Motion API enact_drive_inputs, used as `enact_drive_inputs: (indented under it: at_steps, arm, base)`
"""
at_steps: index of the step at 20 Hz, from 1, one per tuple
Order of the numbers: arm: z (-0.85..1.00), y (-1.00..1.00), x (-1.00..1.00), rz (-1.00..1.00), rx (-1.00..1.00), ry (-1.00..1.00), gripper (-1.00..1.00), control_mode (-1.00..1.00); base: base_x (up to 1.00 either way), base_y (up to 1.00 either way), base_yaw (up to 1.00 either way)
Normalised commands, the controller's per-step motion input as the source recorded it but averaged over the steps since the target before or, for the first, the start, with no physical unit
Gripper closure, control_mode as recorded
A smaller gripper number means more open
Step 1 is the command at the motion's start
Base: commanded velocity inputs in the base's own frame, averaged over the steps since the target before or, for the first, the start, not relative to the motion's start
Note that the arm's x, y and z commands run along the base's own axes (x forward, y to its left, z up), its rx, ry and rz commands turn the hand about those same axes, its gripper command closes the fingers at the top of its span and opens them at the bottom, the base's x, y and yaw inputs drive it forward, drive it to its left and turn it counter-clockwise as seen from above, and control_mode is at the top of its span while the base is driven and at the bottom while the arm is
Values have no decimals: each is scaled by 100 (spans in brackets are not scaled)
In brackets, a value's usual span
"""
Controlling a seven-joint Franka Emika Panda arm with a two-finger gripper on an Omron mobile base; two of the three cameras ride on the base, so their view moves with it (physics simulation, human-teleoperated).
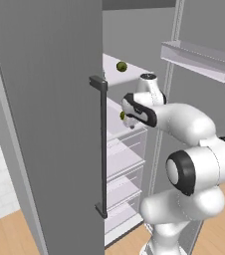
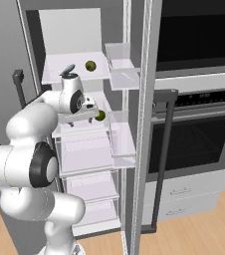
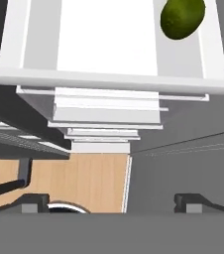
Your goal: Place one lime and one fish in each tupperware on the nearby counter, to pack two identical lunches.
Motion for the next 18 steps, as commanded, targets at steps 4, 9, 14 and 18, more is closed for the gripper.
enact_drive_inputs:
  at_steps: [4,9,14,18]
  arm:
    - [-15,0,9,0,0,-23,-100,-100]
    - [13,-5,54,0,0,-21,-100,-100]
    - [51,-7,91,0,1,-1,-100,-100]
    - [22,0,81,0,0,0,-100,-100]
  base:
    - [0,0,0]
    - [0,0,0]
    - [0,0,0]
    - [0,0,0]
